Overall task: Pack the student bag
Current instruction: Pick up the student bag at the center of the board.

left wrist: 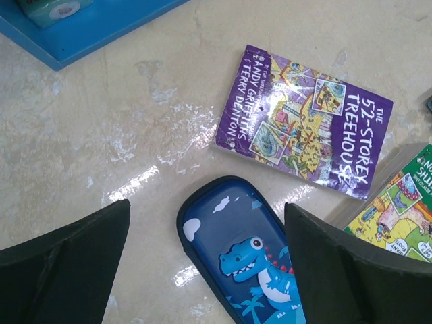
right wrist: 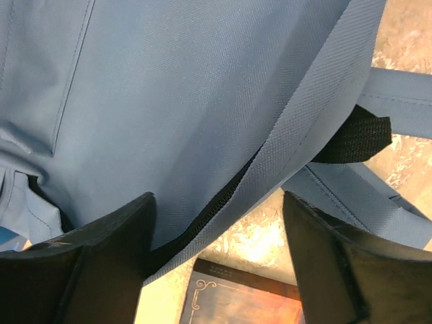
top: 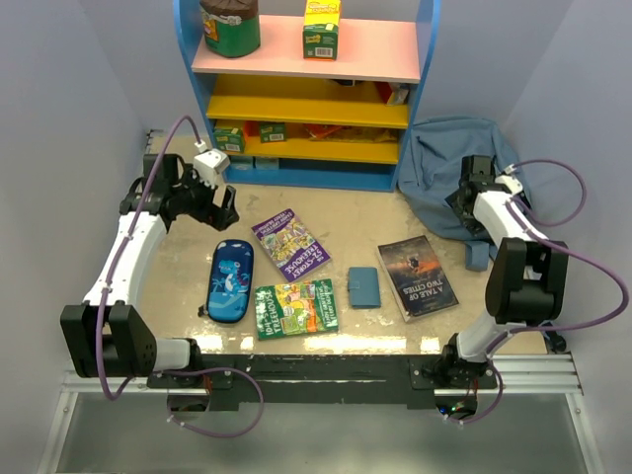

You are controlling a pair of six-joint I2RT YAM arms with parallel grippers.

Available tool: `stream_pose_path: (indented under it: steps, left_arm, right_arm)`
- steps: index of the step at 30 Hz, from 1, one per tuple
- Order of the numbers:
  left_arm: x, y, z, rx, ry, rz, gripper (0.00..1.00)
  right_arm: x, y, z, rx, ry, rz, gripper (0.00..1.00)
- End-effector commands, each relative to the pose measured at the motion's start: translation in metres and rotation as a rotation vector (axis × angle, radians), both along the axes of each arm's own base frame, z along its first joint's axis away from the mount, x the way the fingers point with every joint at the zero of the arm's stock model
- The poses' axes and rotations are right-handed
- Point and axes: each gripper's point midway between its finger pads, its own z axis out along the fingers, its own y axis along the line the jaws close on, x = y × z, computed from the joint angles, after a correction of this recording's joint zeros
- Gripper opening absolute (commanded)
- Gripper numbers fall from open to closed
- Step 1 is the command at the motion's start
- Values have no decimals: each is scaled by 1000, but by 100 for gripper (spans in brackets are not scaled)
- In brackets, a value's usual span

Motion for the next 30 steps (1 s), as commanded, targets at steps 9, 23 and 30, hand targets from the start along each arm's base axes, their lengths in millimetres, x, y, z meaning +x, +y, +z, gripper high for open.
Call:
stream_pose_path:
  steps: [9, 23, 30]
  left_arm:
    - [-5, -3, 9, -3, -46, -31, 100]
    - [-9, -6, 17, -19, -61, -32, 86]
    - [-11, -5, 17, -11, -65, -33, 84]
  right_arm:
    - [17, 16, 36, 60, -195, 56, 0]
    - [-6, 95, 311, -242, -747, 153, 0]
    - [-50, 148, 346, -326, -819, 237, 0]
